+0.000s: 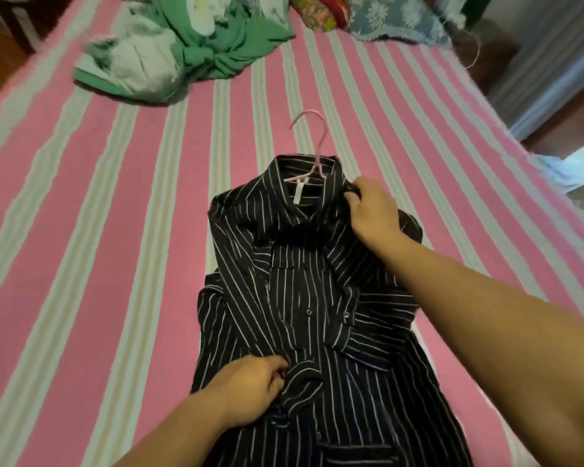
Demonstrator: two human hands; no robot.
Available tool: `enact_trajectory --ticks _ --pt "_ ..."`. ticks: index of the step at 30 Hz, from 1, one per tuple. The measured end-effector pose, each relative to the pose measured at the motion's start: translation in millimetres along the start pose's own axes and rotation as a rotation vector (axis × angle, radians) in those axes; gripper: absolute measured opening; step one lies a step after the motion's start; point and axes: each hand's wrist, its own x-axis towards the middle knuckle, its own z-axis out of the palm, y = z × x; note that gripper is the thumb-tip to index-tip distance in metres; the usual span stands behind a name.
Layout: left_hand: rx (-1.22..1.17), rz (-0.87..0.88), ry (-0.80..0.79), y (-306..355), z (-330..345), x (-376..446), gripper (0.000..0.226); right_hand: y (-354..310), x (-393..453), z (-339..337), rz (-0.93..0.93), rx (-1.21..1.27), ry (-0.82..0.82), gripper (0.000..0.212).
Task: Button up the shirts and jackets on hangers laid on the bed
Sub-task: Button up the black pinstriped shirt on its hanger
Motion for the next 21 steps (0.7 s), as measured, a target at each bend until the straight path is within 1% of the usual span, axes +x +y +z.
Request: enact_trajectory --ticks 1,2,3,4,6,7,8,9,10,12,13,15,17,19,21 --pt "0.010 -0.012 -0.011 13 -7 -20 0.035 -14 -17 -29 -0.001 0.071 -0.010 0.019" --pt "-0.013 -0.026 0.032 29 -19 -45 0.036 -27 -36 -59 -0.002 0.123 -0.027 0.020" --pt "-0.062 -0.045 0.139 48 -37 -73 0.034 -40 -54 -90 -0.009 0.151 -0.038 0.020" --pt "-0.132 -0.053 0.308 69 -60 -103 0.031 -53 -71 -121 -0.017 0.161 -0.036 0.019" --pt "-0.196 0.025 0.736 110 -121 -164 0.030 -78 -99 -184 -0.063 0.174 0.001 0.015" --pt "-0.146 0.088 0.950 132 -154 -194 0.032 -90 -111 -215 -0.089 0.191 0.007 0.015" --pt "-0.053 0.154 1.126 154 -188 -221 0.034 -104 -121 -246 -0.116 0.215 0.000 0.016" --pt "0.058 0.220 1.230 175 -220 -243 0.037 -118 -128 -274 -0.150 0.239 -0.010 0.018" --pt "0.175 0.279 1.259 197 -249 -261 0.039 -132 -133 -301 -0.194 0.262 -0.018 0.020" --pt "0.386 0.332 1.193 238 -290 -284 0.032 -157 -135 -344 -0.297 0.318 -0.023 0.028" --pt "0.443 0.335 1.148 255 -301 -292 0.026 -166 -133 -360 -0.345 0.356 -0.023 0.032" --pt "0.474 0.328 1.097 281 -311 -306 0.021 -179 -129 -387 -0.424 0.453 -0.042 0.034" --pt "0.443 0.296 1.112 298 -316 -326 0.022 -188 -125 -406 -0.499 0.516 -0.098 0.032" --pt "0.451 0.259 1.176 311 -317 -349 0.020 -183 -116 -424 -0.566 0.520 -0.154 0.031" --pt "0.421 0.182 1.267 322 -316 -373 0.017 -177 -103 -443 -0.576 0.438 -0.223 0.026"
